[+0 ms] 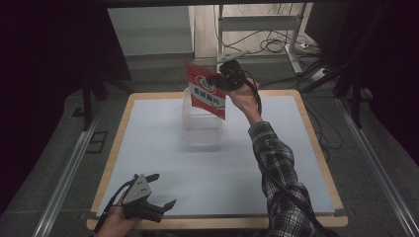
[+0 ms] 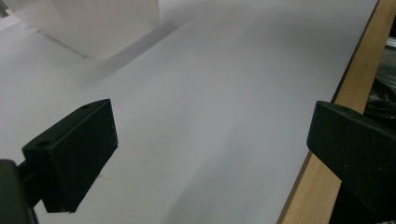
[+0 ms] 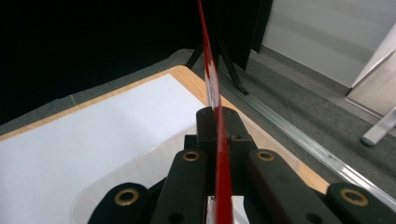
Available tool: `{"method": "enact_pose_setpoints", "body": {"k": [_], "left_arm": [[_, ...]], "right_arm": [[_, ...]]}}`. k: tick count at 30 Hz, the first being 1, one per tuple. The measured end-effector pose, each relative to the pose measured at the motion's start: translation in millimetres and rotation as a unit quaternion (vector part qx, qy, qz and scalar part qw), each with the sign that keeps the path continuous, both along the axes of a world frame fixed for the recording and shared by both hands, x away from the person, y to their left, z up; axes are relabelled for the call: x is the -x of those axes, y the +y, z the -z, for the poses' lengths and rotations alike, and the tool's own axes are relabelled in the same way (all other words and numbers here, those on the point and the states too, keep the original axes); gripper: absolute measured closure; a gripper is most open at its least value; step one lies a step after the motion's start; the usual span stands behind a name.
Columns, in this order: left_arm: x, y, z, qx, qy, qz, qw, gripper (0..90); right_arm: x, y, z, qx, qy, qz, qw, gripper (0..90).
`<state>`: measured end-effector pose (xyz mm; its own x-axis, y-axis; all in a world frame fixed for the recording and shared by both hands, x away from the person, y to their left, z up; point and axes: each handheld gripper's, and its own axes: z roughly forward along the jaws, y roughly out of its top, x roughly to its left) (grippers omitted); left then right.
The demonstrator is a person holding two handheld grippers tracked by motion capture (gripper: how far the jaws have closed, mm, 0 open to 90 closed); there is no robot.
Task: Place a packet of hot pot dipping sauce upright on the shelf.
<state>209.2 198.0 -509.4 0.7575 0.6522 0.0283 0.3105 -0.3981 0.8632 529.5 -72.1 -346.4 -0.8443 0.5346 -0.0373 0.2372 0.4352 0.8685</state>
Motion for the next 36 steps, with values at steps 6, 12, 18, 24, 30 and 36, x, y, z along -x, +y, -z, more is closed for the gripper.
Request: {"method": "enact_pose_setpoints", "body": {"k": [6, 12, 18, 24, 30, 36], "left_arm": [[0.0, 0.3, 0.0, 0.001, 0.0, 0.001, 1.0, 1.8], [0.0, 0.5, 0.0, 0.001, 0.0, 0.002, 1.0, 1.8], [0.1, -0.1, 0.1, 0.0, 0.0, 0.002, 1.0, 1.8], [0.3, -0.6, 0.2, -0.003, -0.001, 0.004, 1.0, 1.8], [0.3, -0.8, 0.2, -0.004, -0.001, 0.004, 1.0, 1.8], [0.5, -0.9, 0.3, -0.004, -0.002, 0.005, 1.0, 1.9]], "right_arm": [[-4.3, 14.3, 4.6, -0.015, 0.0, -0.009, 0.9999, 87.5], [-8.6, 17.1, 17.1, 0.002, 0.008, -0.006, 0.9999, 87.4], [-13.5, 14.5, 33.6, 0.01, 0.018, 0.004, 0.9998, 87.1], [-15.5, 7.8, 38.2, 0.01, 0.027, 0.019, 0.9994, 87.0], [-12.8, 6.5, 40.7, 0.028, 0.025, 0.025, 0.999, 81.9], [-10.5, 6.2, 41.8, 0.03, 0.017, 0.029, 0.999, 72.3]]}}
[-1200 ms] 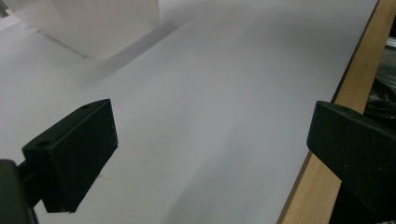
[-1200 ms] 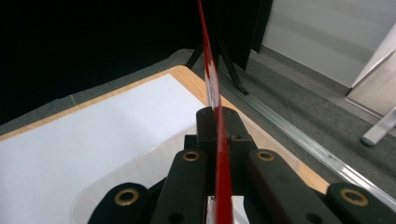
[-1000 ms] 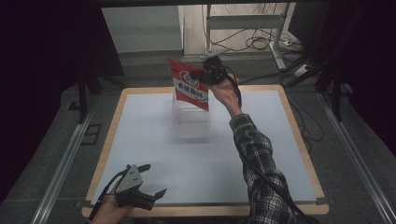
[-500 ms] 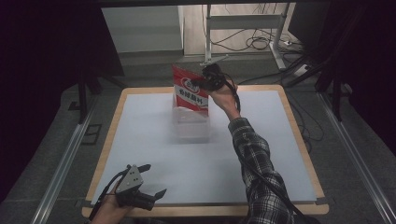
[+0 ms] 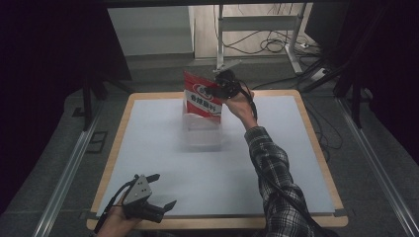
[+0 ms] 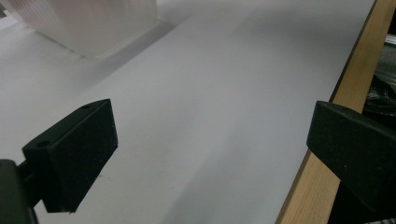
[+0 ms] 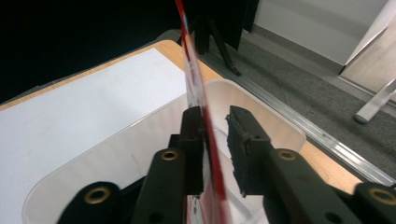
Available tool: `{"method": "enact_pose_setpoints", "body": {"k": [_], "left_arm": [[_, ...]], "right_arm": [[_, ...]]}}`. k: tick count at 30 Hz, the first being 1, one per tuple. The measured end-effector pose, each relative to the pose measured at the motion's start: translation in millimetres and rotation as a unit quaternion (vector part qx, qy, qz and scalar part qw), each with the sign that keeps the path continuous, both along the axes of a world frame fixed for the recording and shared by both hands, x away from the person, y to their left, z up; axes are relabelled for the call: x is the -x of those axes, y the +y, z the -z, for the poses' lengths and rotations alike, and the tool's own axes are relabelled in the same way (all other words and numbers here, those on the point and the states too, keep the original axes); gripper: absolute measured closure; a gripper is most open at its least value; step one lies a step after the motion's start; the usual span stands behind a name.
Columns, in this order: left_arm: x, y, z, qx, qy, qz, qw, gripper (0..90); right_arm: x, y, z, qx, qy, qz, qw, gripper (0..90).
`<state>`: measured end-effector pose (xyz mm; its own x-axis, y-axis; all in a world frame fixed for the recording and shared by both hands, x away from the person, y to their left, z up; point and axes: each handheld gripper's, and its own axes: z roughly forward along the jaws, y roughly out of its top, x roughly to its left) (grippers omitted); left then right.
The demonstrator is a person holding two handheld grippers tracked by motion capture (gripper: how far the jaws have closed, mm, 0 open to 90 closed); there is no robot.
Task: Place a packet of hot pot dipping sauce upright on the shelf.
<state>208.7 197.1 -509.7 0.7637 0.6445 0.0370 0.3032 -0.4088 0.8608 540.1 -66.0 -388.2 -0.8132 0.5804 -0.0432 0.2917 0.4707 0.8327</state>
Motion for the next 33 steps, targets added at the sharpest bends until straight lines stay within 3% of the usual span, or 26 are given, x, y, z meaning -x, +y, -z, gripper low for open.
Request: {"method": "enact_pose_setpoints", "body": {"k": [12, 27, 33], "left_arm": [[0.3, -0.7, 0.2, -0.002, -0.001, 0.0, 1.0, 1.9], [0.5, -1.4, 0.4, -0.005, -0.001, 0.0, 1.0, 2.0], [0.5, -1.6, 0.4, -0.006, -0.002, 0.0, 1.0, 2.0]], "right_arm": [[6.1, -2.4, -1.8, 0.005, -0.012, 0.01, 0.9999, 47.4], [15.7, -10.8, -7.9, 0.006, -0.013, 0.007, 0.9999, 31.3], [17.8, -16.0, -8.0, 0.001, 0.0, 0.003, 1.0, 24.1]]}}
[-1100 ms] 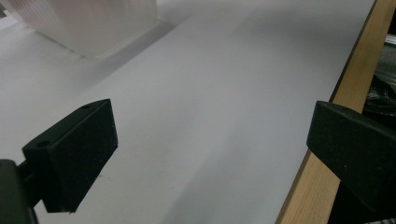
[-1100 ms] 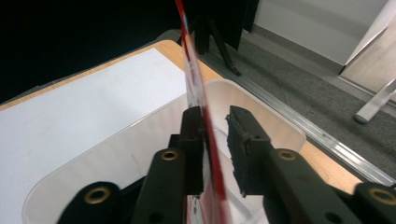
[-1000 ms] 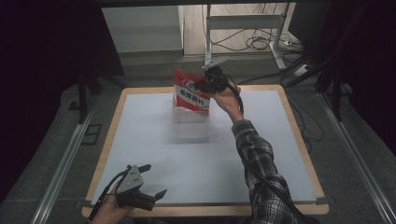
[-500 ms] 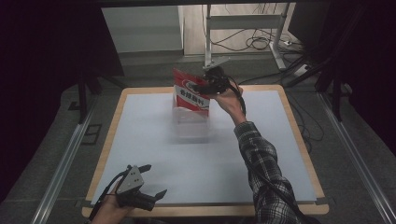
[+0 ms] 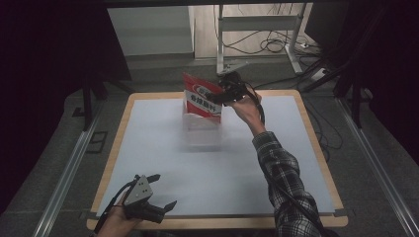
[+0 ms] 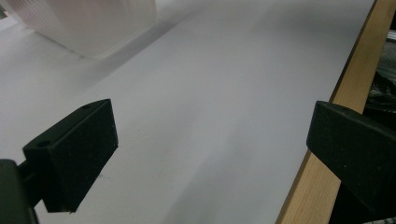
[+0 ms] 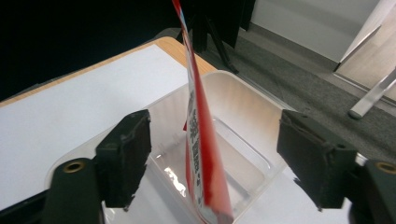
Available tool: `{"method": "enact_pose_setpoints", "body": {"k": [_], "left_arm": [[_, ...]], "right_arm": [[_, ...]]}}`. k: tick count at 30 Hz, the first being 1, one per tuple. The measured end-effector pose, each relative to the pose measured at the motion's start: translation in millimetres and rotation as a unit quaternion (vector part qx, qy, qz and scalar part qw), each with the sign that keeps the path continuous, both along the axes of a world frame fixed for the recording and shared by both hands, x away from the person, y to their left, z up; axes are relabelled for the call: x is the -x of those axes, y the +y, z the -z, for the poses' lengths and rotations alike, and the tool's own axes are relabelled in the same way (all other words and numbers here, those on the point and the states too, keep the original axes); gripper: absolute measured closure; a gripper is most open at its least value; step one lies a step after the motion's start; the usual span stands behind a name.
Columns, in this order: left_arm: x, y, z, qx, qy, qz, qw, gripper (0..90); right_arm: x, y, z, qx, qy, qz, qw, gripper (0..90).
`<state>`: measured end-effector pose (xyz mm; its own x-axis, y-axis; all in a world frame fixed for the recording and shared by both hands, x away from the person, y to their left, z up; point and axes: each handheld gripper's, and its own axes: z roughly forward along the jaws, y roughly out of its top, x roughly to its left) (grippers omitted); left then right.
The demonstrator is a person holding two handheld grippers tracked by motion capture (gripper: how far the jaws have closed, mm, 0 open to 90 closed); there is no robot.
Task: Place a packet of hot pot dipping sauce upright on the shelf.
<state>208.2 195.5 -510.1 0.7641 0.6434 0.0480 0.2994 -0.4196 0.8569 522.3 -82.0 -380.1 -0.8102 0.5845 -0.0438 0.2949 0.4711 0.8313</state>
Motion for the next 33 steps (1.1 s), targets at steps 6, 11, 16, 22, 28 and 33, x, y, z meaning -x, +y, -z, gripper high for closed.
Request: {"method": "enact_pose_setpoints", "body": {"k": [6, 11, 16, 22, 28, 33], "left_arm": [[0.1, -0.1, 0.0, -0.001, 0.0, 0.0, 1.0, 2.0], [0.1, -0.2, 0.0, -0.001, 0.0, 0.0, 1.0, 2.0], [0.0, 0.1, -0.1, -0.003, 0.0, 0.0, 1.0, 2.1], [0.1, -0.2, 0.0, -0.004, 0.0, 0.001, 1.0, 2.1], [0.0, -0.2, 0.0, -0.004, -0.001, 0.001, 1.0, 2.2], [0.1, -0.5, 0.1, -0.005, -0.001, 0.001, 1.0, 2.2]], "right_arm": [[6.1, -2.6, -3.0, -0.007, -0.004, 0.0, 1.0, 18.1], [11.8, -4.6, -3.8, -0.009, -0.007, -0.004, 0.9999, 14.9], [17.4, -6.8, -4.7, -0.011, -0.009, 0.0, 0.9999, 13.0], [22.6, -12.9, -3.2, -0.015, -0.004, 0.0, 0.9999, 10.6], [27.3, -20.2, 1.6, -0.016, -0.003, 0.001, 0.9999, 9.5], [31.4, -26.5, 6.8, -0.019, 0.003, 0.007, 0.9998, 8.4]]}}
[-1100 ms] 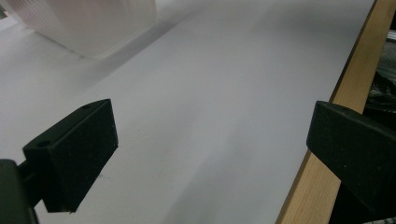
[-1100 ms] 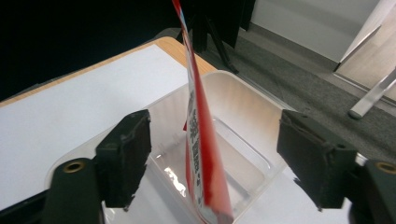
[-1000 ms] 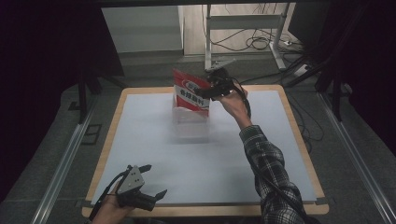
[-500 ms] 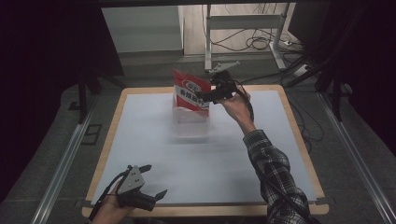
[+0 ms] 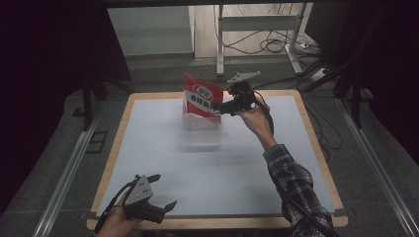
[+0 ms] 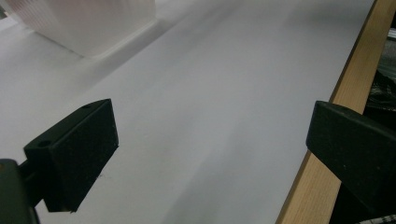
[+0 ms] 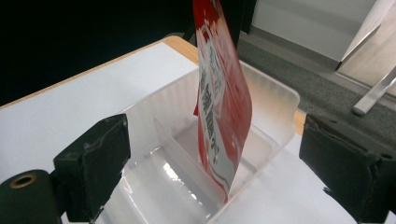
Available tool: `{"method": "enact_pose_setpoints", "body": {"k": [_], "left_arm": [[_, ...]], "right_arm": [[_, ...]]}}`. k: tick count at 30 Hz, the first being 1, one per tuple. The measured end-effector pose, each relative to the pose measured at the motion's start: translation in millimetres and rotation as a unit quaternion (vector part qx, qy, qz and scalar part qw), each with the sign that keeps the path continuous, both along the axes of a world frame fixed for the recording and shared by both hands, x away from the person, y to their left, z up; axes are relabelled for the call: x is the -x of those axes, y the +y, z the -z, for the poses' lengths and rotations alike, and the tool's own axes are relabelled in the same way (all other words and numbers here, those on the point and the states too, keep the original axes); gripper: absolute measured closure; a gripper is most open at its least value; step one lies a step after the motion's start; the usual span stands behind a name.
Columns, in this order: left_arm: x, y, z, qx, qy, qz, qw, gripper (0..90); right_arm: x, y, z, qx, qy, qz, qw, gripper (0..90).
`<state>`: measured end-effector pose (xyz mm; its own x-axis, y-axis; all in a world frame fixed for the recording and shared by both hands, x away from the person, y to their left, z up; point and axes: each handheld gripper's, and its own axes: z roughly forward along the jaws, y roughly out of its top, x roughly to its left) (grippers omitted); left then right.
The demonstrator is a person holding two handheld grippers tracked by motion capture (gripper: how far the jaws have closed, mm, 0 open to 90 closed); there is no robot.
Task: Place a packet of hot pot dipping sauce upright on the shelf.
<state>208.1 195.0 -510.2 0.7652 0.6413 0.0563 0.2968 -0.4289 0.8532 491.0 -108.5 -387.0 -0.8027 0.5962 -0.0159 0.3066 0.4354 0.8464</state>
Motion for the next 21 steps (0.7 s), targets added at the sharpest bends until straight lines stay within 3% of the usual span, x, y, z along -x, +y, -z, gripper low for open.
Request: {"method": "enact_pose_setpoints", "body": {"k": [7, 21], "left_arm": [[0.0, -0.2, 0.1, -0.001, -0.001, 0.0, 1.0, 2.2], [0.2, -0.9, 0.4, -0.003, -0.001, 0.002, 1.0, 2.3]], "right_arm": [[8.2, -4.5, 7.0, 0.008, -0.005, 0.007, 0.9999, 8.2], [22.7, -14.8, 23.0, 0.001, 0.006, 0.013, 0.9999, 8.3]]}}
